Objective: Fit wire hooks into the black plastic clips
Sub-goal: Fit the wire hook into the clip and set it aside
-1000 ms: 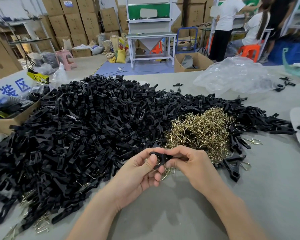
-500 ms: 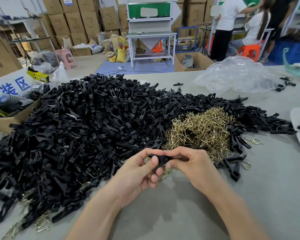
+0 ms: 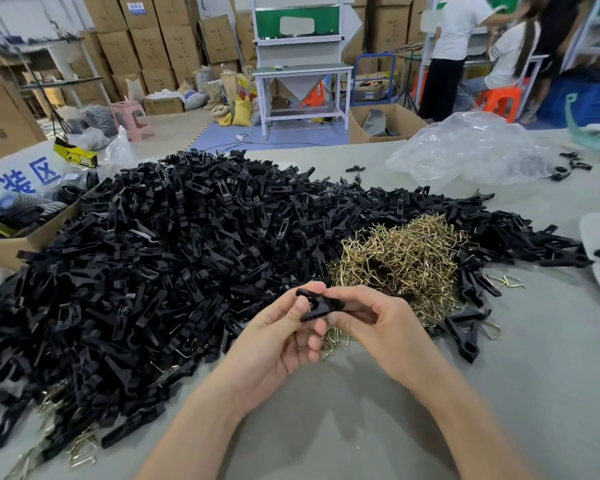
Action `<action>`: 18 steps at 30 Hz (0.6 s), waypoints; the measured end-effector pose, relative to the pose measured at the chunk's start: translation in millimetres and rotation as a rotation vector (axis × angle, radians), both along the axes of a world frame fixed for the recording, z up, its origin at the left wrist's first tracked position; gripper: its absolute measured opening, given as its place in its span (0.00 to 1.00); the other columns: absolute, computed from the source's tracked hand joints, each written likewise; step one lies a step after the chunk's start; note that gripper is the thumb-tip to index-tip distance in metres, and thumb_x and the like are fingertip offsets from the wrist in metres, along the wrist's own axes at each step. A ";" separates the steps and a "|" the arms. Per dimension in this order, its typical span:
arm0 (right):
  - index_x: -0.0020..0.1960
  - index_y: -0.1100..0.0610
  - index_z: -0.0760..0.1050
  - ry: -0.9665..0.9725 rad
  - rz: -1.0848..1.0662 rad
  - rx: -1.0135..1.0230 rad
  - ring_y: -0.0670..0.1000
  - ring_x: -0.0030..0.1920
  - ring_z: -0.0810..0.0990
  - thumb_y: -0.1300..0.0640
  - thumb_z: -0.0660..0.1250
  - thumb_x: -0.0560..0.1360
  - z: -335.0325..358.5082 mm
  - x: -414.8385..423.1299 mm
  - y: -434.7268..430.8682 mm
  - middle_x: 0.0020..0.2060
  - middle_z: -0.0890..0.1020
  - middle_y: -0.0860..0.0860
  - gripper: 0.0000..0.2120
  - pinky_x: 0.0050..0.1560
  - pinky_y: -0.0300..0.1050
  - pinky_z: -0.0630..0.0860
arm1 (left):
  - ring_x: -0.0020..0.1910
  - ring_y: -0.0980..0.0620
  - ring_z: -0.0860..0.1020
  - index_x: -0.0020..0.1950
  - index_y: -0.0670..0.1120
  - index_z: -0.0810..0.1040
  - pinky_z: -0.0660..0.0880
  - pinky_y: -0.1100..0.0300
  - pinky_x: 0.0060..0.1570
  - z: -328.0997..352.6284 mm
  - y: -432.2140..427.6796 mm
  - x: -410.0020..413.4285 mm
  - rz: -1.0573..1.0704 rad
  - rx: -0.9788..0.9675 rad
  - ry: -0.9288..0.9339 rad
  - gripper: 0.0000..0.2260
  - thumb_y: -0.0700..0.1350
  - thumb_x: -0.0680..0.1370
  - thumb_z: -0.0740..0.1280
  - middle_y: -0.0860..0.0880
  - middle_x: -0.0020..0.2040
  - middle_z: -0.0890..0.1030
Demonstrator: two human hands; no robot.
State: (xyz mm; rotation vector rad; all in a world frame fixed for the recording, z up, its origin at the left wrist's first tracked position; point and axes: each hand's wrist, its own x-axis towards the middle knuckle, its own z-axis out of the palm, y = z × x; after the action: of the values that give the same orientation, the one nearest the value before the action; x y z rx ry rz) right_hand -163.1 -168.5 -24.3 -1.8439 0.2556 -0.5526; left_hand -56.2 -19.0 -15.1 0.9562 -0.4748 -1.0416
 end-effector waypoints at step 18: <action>0.49 0.47 0.84 -0.047 0.001 0.353 0.49 0.47 0.83 0.56 0.70 0.70 8.4 -44.1 -15.4 0.46 0.86 0.49 0.10 0.56 0.48 0.81 | 0.37 0.59 0.78 0.55 0.58 0.80 0.73 0.68 0.37 9.9 -18.0 -43.2 0.265 0.183 -1.007 0.12 0.51 0.74 0.76 0.50 0.44 0.81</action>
State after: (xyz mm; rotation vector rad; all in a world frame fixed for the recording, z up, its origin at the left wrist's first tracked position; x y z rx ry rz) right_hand -207.1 -183.8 -15.9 -1.4878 0.3005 -0.5139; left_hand -99.4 -37.0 -5.3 1.6424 -1.0477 -0.2978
